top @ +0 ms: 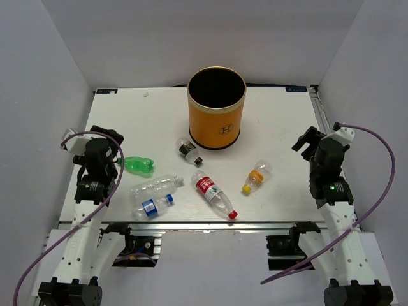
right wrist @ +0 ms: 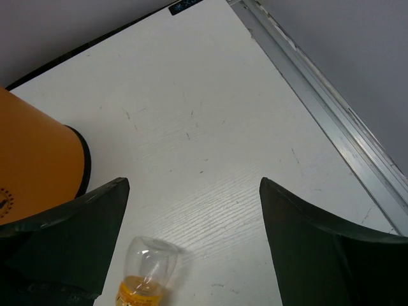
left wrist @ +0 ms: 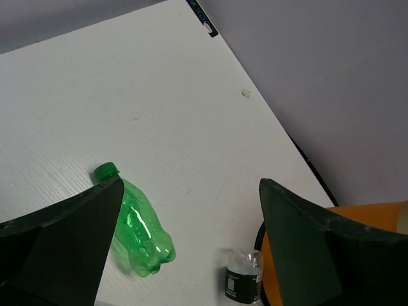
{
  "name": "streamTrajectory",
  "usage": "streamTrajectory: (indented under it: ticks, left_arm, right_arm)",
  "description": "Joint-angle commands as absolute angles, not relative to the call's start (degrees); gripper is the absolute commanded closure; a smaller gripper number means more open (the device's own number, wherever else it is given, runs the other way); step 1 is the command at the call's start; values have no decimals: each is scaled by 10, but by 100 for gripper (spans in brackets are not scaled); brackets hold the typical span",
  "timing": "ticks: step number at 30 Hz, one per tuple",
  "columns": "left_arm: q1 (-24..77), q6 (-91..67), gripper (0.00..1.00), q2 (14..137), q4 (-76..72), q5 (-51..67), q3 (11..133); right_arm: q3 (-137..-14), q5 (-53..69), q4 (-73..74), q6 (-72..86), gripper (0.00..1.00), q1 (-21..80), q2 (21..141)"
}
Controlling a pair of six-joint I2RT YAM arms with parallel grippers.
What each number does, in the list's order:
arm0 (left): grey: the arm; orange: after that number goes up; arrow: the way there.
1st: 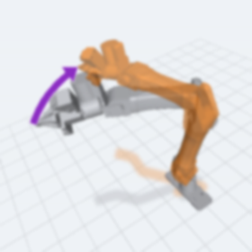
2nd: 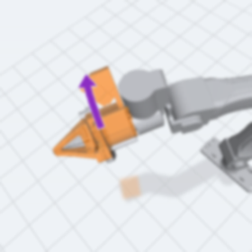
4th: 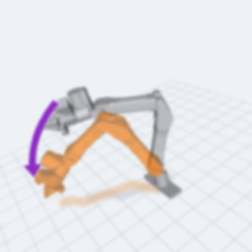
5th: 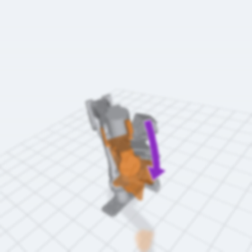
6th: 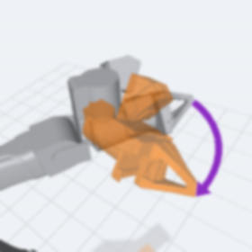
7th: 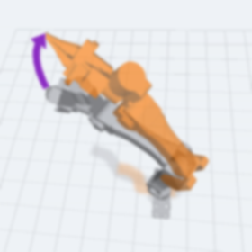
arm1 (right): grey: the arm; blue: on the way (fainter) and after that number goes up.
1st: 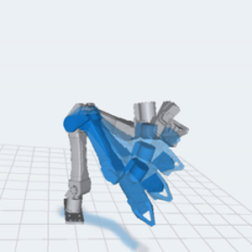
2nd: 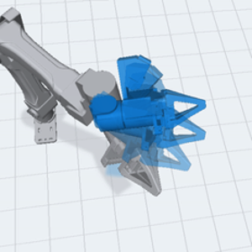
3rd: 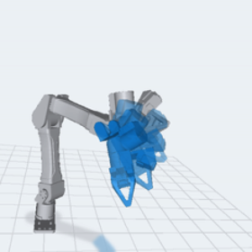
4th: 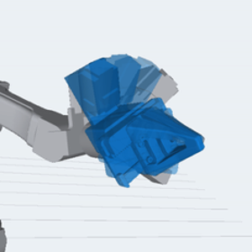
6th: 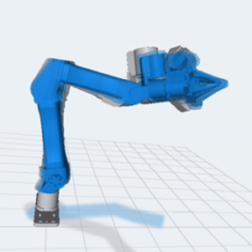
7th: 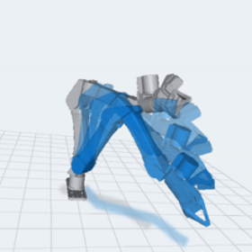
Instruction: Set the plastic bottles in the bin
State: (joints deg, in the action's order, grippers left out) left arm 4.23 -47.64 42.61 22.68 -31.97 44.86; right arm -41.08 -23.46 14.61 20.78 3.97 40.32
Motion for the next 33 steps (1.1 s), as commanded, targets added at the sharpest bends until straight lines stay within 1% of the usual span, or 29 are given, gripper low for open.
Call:
streamTrajectory:
  ticks: [1, 4, 5, 10, 15, 19, 22, 28, 32, 33]
  left_arm:
    - [41, -487, 2, 409, 236, -341, 443]
    - [41, -487, 2, 405, 236, -338, 439]
    - [40, -489, 2, 406, 236, -338, 439]
    - [40, -483, 2, 416, 236, -331, 445]
    - [40, -484, 2, 414, 234, -331, 431]
    - [41, -478, 2, 420, 222, -328, 424]
    - [41, -469, 2, 429, 222, -323, 426]
    - [40, -472, 2, 430, 222, -325, 418]
    - [41, -472, 2, 427, 225, -327, 417]
    - [41, -473, 2, 426, 225, -329, 417]
  right_arm:
    - [-425, -201, 119, 192, 11, 38, 377]
    - [-405, -157, 117, 185, 11, 38, 356]
    - [-403, -126, 129, 182, 11, 39, 359]
    - [-416, -63, 206, 212, 11, 39, 417]
    - [-353, 18, 169, 275, 11, 43, 457]
    - [-305, 16, 109, 328, 11, 76, 484]
    - [-300, 9, 55, 345, 11, 114, 527]
    - [-319, -30, 7, 365, 11, 221, 674]
    - [-329, -64, -46, 414, 11, 239, 757]
    - [-330, -59, -67, 415, 16, 244, 784]
